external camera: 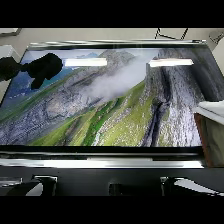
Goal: Fold the clothes and pants, and hang the long-sleeved shirts on hangers.
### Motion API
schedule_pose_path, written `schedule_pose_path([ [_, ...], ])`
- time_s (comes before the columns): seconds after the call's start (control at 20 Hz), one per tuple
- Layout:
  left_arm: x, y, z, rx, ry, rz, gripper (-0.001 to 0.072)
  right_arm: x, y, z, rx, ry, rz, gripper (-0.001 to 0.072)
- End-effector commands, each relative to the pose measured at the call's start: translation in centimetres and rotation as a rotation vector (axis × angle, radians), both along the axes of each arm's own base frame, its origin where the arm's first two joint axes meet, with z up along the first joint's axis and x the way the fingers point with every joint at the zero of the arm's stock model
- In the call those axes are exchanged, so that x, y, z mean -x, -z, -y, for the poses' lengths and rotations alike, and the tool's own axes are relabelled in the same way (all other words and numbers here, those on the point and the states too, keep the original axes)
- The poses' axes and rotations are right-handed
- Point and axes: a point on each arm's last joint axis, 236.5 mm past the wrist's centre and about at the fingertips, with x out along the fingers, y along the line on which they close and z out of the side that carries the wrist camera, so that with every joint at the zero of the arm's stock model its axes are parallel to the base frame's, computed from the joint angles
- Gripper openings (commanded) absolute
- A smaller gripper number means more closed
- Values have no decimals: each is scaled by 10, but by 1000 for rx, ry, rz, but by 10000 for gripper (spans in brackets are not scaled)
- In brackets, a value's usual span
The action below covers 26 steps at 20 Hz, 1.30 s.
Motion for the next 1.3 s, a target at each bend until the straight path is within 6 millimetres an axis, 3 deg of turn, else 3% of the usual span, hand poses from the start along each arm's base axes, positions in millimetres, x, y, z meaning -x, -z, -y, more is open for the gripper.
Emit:
schedule_pose_path([
  [0.0, 0, -3, 0, -3, 0, 11, 24, 52, 61, -10, -76, 21, -296, 47],
  [0.15, -1, -4, 0, -2, -1, 14, 24, 93, 108, -12, -97, 45, -508, 47],
  [0.35, -1, -5, 1, 5, 1, 18, 24, 106, 158, -11, -93, 49, -562, 47],
  [0.5, -1, -5, 4, 18, 7, 19, 24, 118, 182, -12, -84, 35, -604, 48],
  [0.55, -1, -5, 6, 11, 15, 20, 23, 123, 185, -8, -66, 33, -623, 116],
  [0.6, -1, -5, 8, 8, 22, 21, 23, 122, 184, -4, -46, 27, -622, 407],
  [0.65, -1, -6, 10, 4, 30, 22, 23, 119, 181, 0, -25, -7, -607, 638],
  [0.7, -1, -7, 17, -11, 54, 32, 23, 110, 171, 7, 9, -36, -569, 646],
  [0.75, -3, -15, 24, -25, 76, 59, 22, 95, 153, 19, 64, -51, -508, 642],
  [0.8, -6, -26, 33, -46, 99, 102, 22, 66, 124, 36, 158, -66, -405, 641],
  [0.9, -18, -46, 44, -120, 119, 175, 20, -9, 44, 62, 440, -141, -176, 640],
  [0.95, -28, -42, 45, -166, 111, 160, 20, -51, 2, 58, 565, -186, -61, 638],
  [1.0, -37, -27, 41, -205, 87, 102, 20, -94, -37, 39, 665, -239, 57, 638],
  [1.05, -46, 1, 36, -245, 61, 1, 21, -132, -61, 6, 701, -296, 154, 637],
  [1.1, -50, 32, 32, -273, 48, -104, 22, -161, -68, -33, 668, -340, 221, 636],
  [1.15, -48, 68, 32, -281, 52, -227, 27, -182, -60, -81, 596, -419, 246, 628],
  [1.2, -40, 102, 30, -279, 51, -358, 149, -192, -42, -121, 529, -510, 217, 631],
  [1.25, -24, 137, 31, -252, 40, -518, 514, -195, -16, -159, 439, -593, 159, 632],
])
